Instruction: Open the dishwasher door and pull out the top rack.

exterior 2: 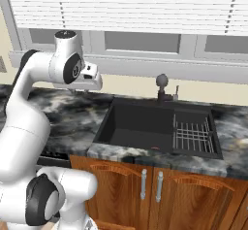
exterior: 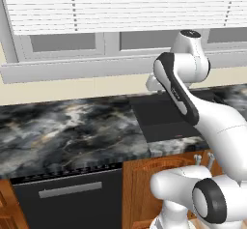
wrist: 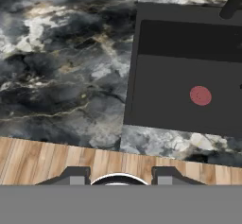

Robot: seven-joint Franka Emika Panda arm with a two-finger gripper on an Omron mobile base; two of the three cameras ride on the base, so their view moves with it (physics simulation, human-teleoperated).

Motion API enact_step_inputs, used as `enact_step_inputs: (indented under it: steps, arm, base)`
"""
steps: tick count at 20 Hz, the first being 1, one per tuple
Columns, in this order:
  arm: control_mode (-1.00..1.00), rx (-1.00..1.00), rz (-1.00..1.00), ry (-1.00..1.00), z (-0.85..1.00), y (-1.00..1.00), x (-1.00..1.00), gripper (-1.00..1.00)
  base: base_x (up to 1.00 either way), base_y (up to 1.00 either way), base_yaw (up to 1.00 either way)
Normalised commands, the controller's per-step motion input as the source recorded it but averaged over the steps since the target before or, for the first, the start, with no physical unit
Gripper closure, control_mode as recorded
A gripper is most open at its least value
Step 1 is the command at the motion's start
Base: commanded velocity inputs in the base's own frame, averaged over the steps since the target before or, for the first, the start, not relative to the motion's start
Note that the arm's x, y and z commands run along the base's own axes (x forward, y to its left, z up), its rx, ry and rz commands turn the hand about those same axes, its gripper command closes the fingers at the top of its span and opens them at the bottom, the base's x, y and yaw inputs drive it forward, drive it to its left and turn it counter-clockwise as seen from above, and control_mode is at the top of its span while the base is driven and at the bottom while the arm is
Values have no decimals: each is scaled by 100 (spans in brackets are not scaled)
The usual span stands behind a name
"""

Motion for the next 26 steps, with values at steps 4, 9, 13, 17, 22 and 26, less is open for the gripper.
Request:
enact_step_inputs:
  steps: [4,9,13,17,22,26]
  arm:
    - [100,0,0,0,0,0,0,-100]
    - [100,0,0,0,0,0,0,-100]
    - [100,0,0,0,0,0,0,-100]
    - [100,0,0,0,0,0,0,-100]
    - [100,0,0,0,0,0,0,-100]
    - [100,0,0,0,0,0,0,-100]
  base:
    - [-16,-5,3]
    - [-58,-13,32]
    - [-47,-26,54]
    - [1,-16,59]
    - [12,-30,63]
    - [-2,-51,60]
